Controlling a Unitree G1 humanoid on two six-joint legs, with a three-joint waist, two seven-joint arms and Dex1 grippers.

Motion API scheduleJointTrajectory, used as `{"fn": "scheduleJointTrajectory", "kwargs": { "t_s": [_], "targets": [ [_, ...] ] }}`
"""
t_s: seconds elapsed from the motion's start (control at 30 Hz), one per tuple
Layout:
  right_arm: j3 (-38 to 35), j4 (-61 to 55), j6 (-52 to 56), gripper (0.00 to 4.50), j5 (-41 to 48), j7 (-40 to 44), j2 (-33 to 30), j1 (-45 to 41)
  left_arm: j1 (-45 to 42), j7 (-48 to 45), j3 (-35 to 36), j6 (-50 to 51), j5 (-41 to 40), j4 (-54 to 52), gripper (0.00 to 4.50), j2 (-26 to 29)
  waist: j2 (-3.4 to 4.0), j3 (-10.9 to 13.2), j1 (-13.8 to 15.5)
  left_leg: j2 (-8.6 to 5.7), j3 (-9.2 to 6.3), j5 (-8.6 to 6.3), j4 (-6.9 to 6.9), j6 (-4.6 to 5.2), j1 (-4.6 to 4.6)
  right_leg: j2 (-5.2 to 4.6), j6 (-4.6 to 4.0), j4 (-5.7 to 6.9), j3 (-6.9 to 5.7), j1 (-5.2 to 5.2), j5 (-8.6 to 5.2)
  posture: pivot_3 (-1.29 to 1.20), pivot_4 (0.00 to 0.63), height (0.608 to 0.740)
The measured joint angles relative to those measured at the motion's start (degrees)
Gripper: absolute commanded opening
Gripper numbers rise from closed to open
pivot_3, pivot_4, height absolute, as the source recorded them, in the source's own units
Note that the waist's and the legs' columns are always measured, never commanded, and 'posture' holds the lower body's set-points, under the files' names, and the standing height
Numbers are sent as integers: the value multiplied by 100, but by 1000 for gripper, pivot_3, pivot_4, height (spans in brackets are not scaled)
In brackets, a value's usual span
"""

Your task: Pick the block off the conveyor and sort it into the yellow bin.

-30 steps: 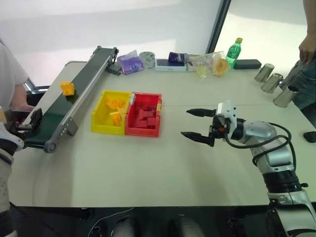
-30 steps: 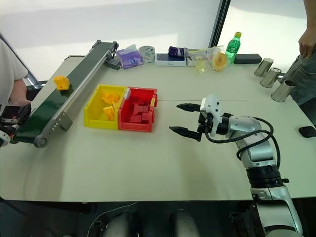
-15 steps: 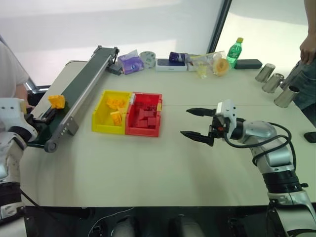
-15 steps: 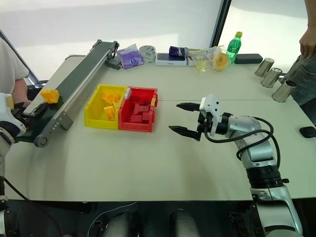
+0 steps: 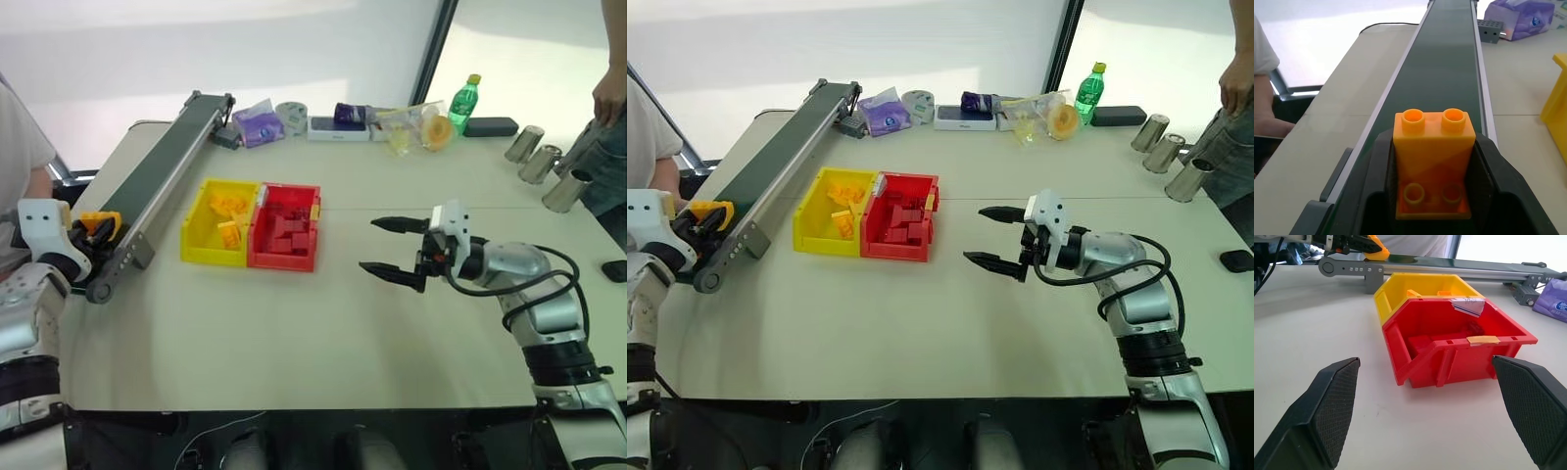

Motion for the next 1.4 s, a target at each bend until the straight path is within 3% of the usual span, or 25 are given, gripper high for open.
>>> {"fn": "scheduleJointTrajectory", "kwargs": {
  "t_s": [0.27, 0.4, 0.57, 0.67, 0.87, 0.9, 0.97, 1.03, 1.07, 1.27, 1.4],
  "targets": [
    [-25, -63, -12, 4500, 0, -4, -2, 63, 72, -101, 98, 709, -789, -1593, 1308, -348, 0, 0, 33, -4, -6, 0, 8, 0, -2, 1, 2, 1, 0, 7, 1, 0, 150, 740],
    [-26, -56, -20, 4500, -5, -10, 2, 56, -391, -163, -583, 1022, -885, -2122, 1308, -652, 0, 0, 29, -10, -8, 0, 12, 0, 1, 7, 2, 3, 0, 13, 1, 0, 150, 740],
    [-19, -107, -21, 4500, -11, -82, 14, 52, -1272, 200, -1593, 577, -82, -1282, 1308, -1403, 0, 0, 20, -21, -8, 1, 16, 0, 1, 11, 3, 3, 0, 14, 1, 0, 150, 740],
    [-39, -162, -17, 4500, -8, -141, 3, 84, -1570, 491, -1682, 224, 275, -522, 1308, -1756, 0, 0, -19, -16, -7, 1, 11, -1, 1, 16, 2, 3, 2, 6, 1, 0, 150, 740],
    [-121, -393, 68, 4500, 51, -327, 0, 158, -1899, 584, -1700, -243, 603, 404, 1308, -1894, 0, 0, 14, -17, -3, 3, 10, -3, -1, 13, 3, 3, 1, 3, 1, 0, 150, 740],
    [-165, -417, 102, 4500, 71, -355, 0, 173, -1905, 520, -1678, -268, 600, 478, 2341, -1908, 0, 0, 15, -17, -3, 3, 11, -3, -1, 13, 3, 3, 1, 4, 1, 0, 150, 740],
    [-210, -458, 132, 4500, 82, -398, 0, 205, -1905, 444, -1636, -295, 599, 566, 3107, -1922, 0, 0, 25, -17, -5, 3, 12, -3, -2, 13, 3, 3, 0, 4, 1, 0, 150, 740],
    [-214, -466, 159, 4500, 93, -426, 4, 222, -1905, 395, -1621, -350, 589, 568, 4248, -1932, 0, 0, 26, -17, -4, 3, 13, -3, -2, 13, 3, 3, 0, 5, 1, 0, 150, 740],
    [-214, -470, 166, 4500, 105, -443, 7, 223, -1896, 322, -1600, -349, 543, 546, 4446, -1943, 0, 0, 23, -17, -4, 3, 13, -3, -2, 13, 3, 3, 0, 5, 1, 0, 150, 740],
    [-214, -505, 191, 4500, 113, -458, 15, 221, -1557, 5, -1459, -265, 225, -235, 4446, -1928, 0, 0, 6, -15, -5, 3, 12, -3, -2, 15, 3, 4, 1, 5, 1, 0, 150, 740],
    [-192, -506, 196, 4500, 109, -453, 26, 204, -981, -209, -1232, -1, -88, -1041, 4446, -1636, 0, 0, -24, -10, -5, 3, 9, -4, 0, 14, 3, 4, 4, 3, 0, 0, 150, 740]
  ]
}}
